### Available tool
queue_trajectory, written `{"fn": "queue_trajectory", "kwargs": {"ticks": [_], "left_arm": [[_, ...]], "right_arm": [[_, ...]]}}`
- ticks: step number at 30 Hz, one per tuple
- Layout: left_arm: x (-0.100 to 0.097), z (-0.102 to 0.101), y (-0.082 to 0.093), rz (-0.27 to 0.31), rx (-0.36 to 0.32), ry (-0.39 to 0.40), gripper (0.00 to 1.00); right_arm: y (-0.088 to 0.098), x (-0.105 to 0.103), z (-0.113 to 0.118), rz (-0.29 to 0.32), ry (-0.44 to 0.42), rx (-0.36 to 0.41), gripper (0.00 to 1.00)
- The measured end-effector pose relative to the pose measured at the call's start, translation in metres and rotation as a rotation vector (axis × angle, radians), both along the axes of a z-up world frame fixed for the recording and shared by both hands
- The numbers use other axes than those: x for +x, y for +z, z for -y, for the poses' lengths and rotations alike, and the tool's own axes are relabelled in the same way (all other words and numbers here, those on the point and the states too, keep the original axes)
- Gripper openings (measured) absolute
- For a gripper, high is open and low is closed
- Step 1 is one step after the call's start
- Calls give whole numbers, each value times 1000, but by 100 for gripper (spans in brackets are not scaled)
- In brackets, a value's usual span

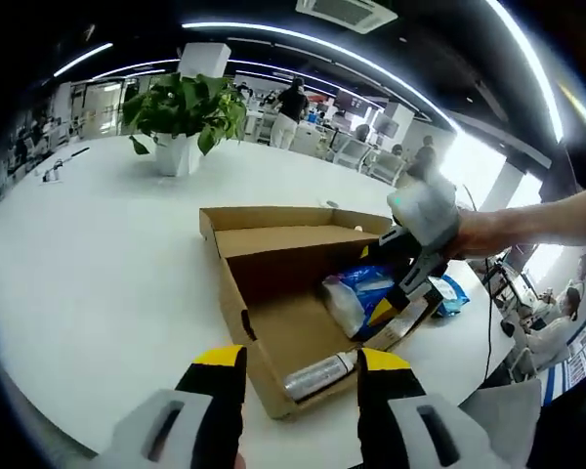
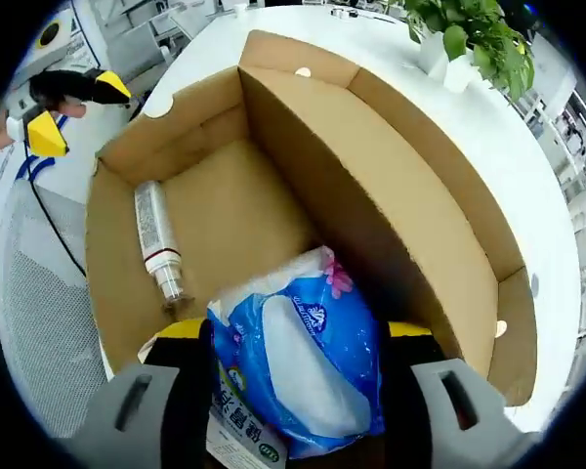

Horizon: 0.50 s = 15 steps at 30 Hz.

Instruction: Operate the shoe box by opening the lid, removing the specified soft item, and placing it in the target area until the item is outside and the box remains undamaged.

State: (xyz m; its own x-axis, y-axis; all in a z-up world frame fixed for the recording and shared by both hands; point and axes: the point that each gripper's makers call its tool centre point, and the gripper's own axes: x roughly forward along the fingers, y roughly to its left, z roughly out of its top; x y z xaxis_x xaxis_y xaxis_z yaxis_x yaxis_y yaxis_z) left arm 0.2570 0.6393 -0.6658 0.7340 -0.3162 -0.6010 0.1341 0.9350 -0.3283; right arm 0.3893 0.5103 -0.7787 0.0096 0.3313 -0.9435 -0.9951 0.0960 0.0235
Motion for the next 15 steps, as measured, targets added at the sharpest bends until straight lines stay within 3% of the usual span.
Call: {"fn": "queue_trajectory", "kwargs": {"ticks": [5,15], "left_arm": [[-1,-3,1,2,2,12,46],[1,-21,-4,2,9,40,46]], "right_arm": [[-6,-8,4,15,70,-60,63],[-19,-18,8,12,142,-95,63]]}}
